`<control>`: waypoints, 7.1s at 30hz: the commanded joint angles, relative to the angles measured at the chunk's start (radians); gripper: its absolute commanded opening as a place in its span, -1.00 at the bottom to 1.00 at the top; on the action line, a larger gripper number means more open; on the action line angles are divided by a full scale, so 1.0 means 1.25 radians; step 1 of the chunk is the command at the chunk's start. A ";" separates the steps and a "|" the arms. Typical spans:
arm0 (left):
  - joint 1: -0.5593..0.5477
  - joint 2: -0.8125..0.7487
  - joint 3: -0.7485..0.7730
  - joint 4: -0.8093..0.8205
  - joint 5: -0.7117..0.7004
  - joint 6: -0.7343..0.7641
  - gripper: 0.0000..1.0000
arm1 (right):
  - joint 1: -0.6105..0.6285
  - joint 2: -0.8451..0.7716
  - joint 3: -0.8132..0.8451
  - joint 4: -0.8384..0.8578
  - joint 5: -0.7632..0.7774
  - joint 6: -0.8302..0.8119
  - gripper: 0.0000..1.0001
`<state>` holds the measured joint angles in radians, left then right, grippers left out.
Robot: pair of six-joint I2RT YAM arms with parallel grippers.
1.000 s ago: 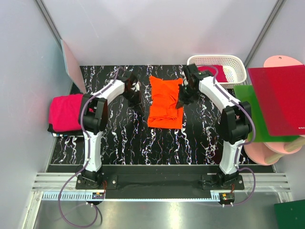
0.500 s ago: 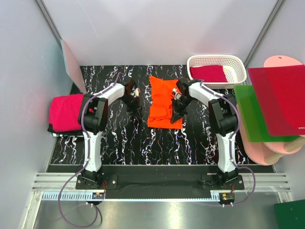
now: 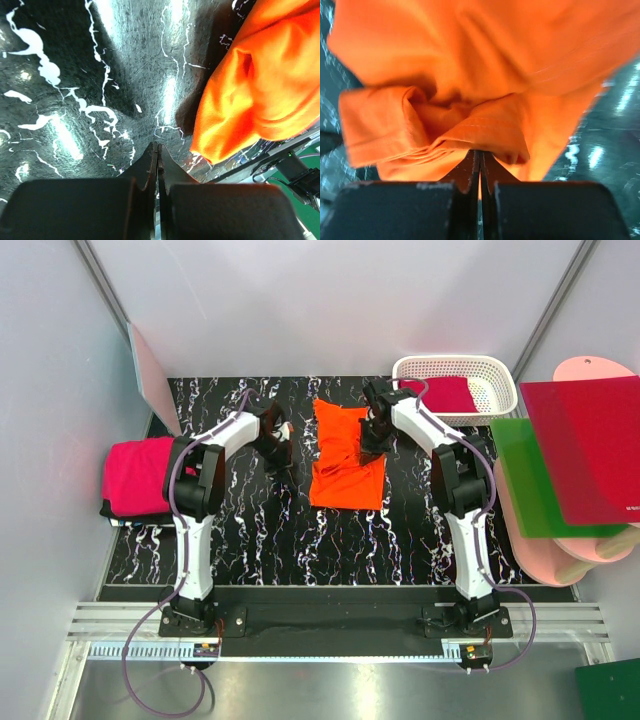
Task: Fold and stack the t-shirts
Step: Fold the folded rectangular tshirt in 1/3 of the way
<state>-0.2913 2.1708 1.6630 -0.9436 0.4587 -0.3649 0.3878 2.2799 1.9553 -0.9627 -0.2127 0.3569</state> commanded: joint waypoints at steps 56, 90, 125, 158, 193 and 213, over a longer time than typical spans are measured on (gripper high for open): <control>0.004 0.026 0.153 0.048 0.025 0.004 0.98 | 0.000 -0.102 -0.110 0.289 0.116 0.106 -1.00; -0.077 -0.100 -0.191 0.292 0.194 -0.136 0.91 | -0.014 -0.452 -0.397 0.103 0.277 0.211 0.68; -0.181 -0.171 -0.262 0.043 0.007 -0.036 0.98 | -0.014 -0.426 -0.424 0.159 0.121 0.149 0.63; -0.059 -0.087 -0.057 0.047 -0.113 -0.088 0.98 | -0.014 -0.149 -0.214 0.295 -0.008 0.090 -1.00; -0.044 0.075 0.206 0.115 0.065 -0.197 0.65 | -0.027 -0.272 -0.265 0.201 0.097 0.054 -1.00; -0.060 0.055 0.219 0.155 0.162 -0.200 -1.00 | -0.032 -0.345 -0.331 0.188 0.116 0.065 -1.00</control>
<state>-0.3637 2.3234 1.8957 -0.7853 0.6003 -0.6106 0.3561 1.9572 1.5547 -0.7132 -0.1043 0.4381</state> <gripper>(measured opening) 0.005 0.010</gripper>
